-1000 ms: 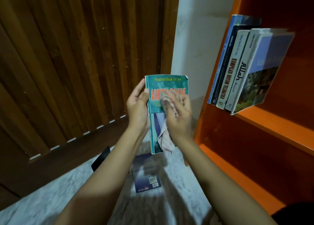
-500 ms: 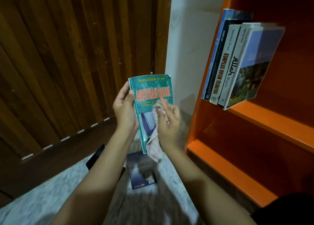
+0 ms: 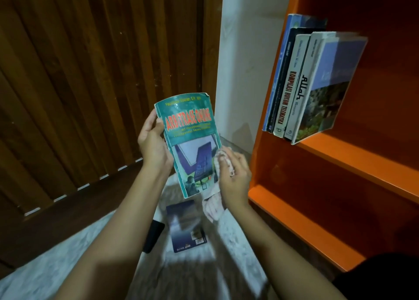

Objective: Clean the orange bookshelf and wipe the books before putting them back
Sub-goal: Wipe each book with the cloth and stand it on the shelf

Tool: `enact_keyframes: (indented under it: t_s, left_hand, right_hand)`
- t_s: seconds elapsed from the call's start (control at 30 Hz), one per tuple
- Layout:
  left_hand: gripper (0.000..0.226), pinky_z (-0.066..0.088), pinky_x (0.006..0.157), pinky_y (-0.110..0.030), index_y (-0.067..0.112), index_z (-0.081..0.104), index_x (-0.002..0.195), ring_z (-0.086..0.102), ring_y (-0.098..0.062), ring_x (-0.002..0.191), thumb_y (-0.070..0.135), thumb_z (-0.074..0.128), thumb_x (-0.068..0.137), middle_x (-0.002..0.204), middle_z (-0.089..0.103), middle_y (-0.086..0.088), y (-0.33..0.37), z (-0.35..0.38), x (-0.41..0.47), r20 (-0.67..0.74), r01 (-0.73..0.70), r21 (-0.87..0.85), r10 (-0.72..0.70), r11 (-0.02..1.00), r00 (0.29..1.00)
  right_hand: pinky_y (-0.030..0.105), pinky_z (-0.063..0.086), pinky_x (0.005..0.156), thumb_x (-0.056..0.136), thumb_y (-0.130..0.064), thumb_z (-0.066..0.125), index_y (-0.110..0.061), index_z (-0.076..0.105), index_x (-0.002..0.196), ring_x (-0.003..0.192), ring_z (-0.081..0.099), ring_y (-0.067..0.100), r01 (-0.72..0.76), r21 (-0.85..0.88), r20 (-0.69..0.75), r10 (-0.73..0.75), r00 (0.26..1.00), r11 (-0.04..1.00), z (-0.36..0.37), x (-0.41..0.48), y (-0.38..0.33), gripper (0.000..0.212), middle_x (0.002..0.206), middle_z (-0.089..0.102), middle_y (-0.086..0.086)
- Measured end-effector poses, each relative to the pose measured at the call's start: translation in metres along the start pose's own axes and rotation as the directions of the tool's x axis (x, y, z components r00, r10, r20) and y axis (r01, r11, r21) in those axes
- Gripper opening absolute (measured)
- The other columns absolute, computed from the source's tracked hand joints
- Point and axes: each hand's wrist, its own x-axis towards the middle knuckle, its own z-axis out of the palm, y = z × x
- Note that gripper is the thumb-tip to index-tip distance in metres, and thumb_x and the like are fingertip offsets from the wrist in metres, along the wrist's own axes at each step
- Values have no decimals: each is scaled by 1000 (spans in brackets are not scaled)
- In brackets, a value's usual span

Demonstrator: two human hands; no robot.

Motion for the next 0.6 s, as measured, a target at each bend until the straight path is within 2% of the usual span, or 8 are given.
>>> enact_keyframes:
  t_s: [0.13,0.23,0.33,0.43,0.53,0.6]
  left_hand:
    - [31,57,69,-33,17,58,122,68,-20,93,4,46,96,115,67,-8,-3,9,-15,179,15,45,-23,999,984]
    - [29,58,67,-32,18,60,117,69,-19,90,5,46,95,112,67,-10,-3,28,-29,285,23,57,-39,998,958]
    - [29,59,68,-35,17,60,117,69,-19,88,4,48,94,116,66,-13,-3,55,-40,384,3,60,-26,998,923]
    - [32,58,78,-39,19,59,122,68,-21,95,7,53,93,117,67,-9,-12,90,-53,481,-94,110,30,989,876]
    - [37,57,81,-33,25,53,127,63,-19,107,8,51,94,130,59,-2,-28,127,-72,550,-274,173,138,946,824]
    - [39,55,86,-30,24,46,132,58,-11,114,9,47,96,133,51,9,-43,149,-84,578,-355,174,197,919,792]
  right_hand:
    - [19,45,90,93,-20,56,-18,63,113,104,56,9,25,10,-7,-25,1000,1000,-15,34,-13,22,112,61,-3]
    - [18,44,90,96,-19,49,-17,58,118,110,56,13,-140,165,77,128,989,976,-35,67,-28,23,119,61,0]
    - [27,46,91,96,-18,47,-16,57,116,114,56,25,-247,289,180,201,963,925,-68,93,-37,22,120,60,9]
    - [13,43,84,97,-9,46,-14,55,117,115,53,20,-172,265,39,168,985,949,-109,104,-48,23,120,56,5]
    - [19,47,85,96,-7,46,-19,54,117,105,57,9,-68,318,-128,114,985,946,-147,111,-58,25,117,59,0]
    - [20,48,83,96,-6,46,-17,53,119,100,59,2,10,297,-215,57,975,955,-170,117,-63,26,113,59,-3]
